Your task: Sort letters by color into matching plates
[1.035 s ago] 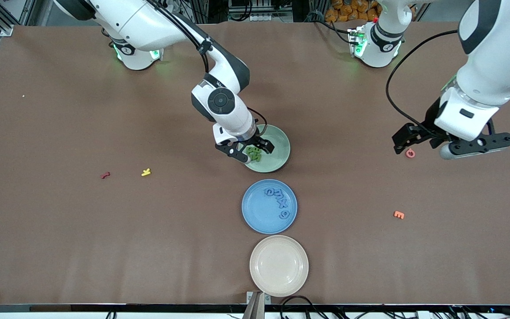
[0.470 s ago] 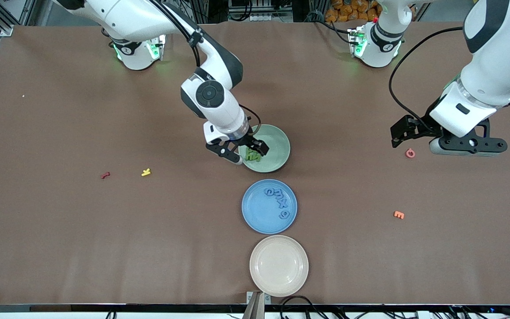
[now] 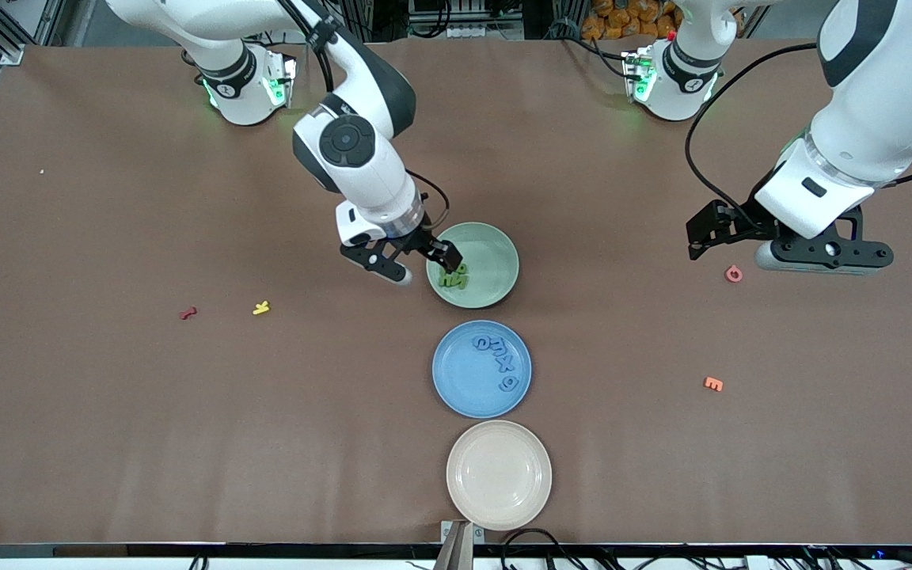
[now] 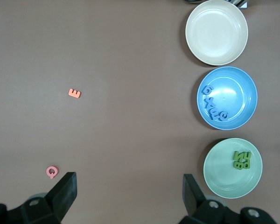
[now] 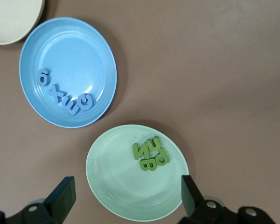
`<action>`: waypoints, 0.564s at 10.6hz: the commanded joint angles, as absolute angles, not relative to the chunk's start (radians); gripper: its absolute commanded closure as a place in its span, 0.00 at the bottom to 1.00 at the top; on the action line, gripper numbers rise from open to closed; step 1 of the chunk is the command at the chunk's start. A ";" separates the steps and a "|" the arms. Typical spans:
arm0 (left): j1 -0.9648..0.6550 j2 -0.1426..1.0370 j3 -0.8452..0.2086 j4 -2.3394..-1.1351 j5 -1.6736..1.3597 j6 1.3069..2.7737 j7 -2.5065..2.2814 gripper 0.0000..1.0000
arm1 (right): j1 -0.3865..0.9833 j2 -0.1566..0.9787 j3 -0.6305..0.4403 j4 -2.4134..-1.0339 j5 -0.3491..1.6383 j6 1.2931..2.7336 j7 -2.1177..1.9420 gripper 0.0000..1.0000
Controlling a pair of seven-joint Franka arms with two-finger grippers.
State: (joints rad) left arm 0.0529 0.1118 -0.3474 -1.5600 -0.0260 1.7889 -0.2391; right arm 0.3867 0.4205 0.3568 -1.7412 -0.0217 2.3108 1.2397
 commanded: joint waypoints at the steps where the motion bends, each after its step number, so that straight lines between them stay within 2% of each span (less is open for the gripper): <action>1: 0.051 0.107 -0.348 -1.543 -0.009 1.764 -0.264 0.00 | 0.330 0.315 0.368 -1.782 -0.017 2.246 1.200 0.00; 3: 0.002 0.106 -0.316 -1.543 -0.008 1.763 -0.265 0.00 | 0.298 0.273 0.379 -1.779 -0.014 2.201 1.171 0.00; 5: -0.119 0.089 -0.177 -1.543 -0.009 1.738 -0.265 0.00 | 0.269 0.240 0.400 -1.778 -0.014 2.155 1.149 0.00; 6: -0.117 0.084 -0.175 -1.543 -0.009 1.735 -0.265 0.00 | 0.250 0.218 0.406 -1.776 -0.014 2.126 1.116 0.00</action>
